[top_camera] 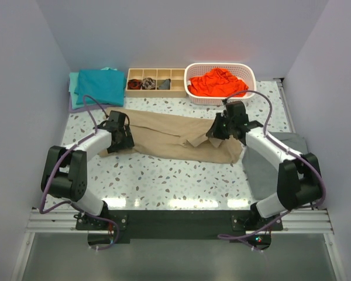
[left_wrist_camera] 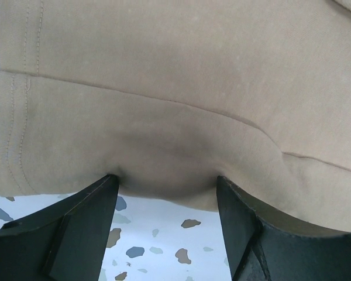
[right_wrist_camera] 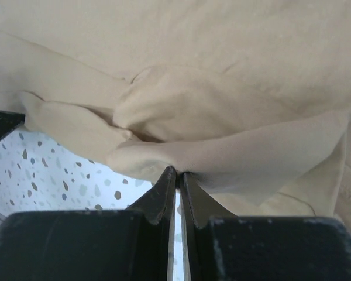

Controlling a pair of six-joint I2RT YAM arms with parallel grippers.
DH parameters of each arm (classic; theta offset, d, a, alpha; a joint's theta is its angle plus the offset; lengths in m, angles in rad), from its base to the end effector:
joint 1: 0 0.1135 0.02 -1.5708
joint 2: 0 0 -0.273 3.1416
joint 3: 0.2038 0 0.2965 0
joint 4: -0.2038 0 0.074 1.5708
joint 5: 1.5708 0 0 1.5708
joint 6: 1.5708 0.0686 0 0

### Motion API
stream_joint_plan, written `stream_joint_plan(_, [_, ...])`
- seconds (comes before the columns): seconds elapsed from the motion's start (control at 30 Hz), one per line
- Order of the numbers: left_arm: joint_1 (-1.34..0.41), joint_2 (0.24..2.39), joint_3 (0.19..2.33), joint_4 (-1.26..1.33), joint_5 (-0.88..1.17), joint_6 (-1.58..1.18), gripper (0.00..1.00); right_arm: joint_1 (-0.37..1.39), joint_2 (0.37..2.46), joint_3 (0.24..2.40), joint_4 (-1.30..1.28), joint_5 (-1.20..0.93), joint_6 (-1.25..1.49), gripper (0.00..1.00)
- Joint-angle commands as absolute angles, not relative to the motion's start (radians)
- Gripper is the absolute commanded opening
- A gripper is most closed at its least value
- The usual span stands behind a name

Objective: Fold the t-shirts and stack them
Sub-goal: Fold the tshirt

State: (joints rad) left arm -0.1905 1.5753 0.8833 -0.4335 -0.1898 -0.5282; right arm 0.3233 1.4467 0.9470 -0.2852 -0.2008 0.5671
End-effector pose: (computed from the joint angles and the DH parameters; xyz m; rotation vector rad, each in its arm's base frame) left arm 0.3402 -0.0524 0.1198 -0.5034 2.6122 0.0252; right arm 0.3462 0.1304 0.1981 0.1952 2.4293 0.6560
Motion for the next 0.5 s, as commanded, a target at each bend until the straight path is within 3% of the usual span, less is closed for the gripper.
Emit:
stream_joint_plan(0.0, [-0.184,1.574,0.927,-0.433,-0.192,-0.503,0.73,0.322,1.591,1.095,-0.328,-0.222,0.532,0.05])
stream_joint_plan(0.23, [-0.184,1.586,0.920,-0.430,-0.181,-0.500,0.73,0.324,1.779,1.278,-0.382,-0.186,0.489,0.08])
stream_joint_plan(0.27, [-0.184,1.588,0.919,-0.428,-0.178,-0.499,0.73,0.322,1.787,1.285,-0.380,-0.173,0.486,0.12])
stream_joint_plan(0.3, [-0.184,1.591,0.920,-0.429,-0.176,-0.497,0.73,0.322,1.796,1.310,-0.382,-0.169,0.474,0.22])
stream_joint_plan(0.33, [-0.184,1.589,0.920,-0.430,-0.175,-0.497,0.73,0.322,1.811,1.324,-0.383,-0.160,0.456,0.40])
stream_joint_plan(0.47, [-0.184,1.594,0.914,-0.428,-0.173,-0.499,0.72,0.321,1.813,1.361,-0.403,-0.083,0.417,0.48])
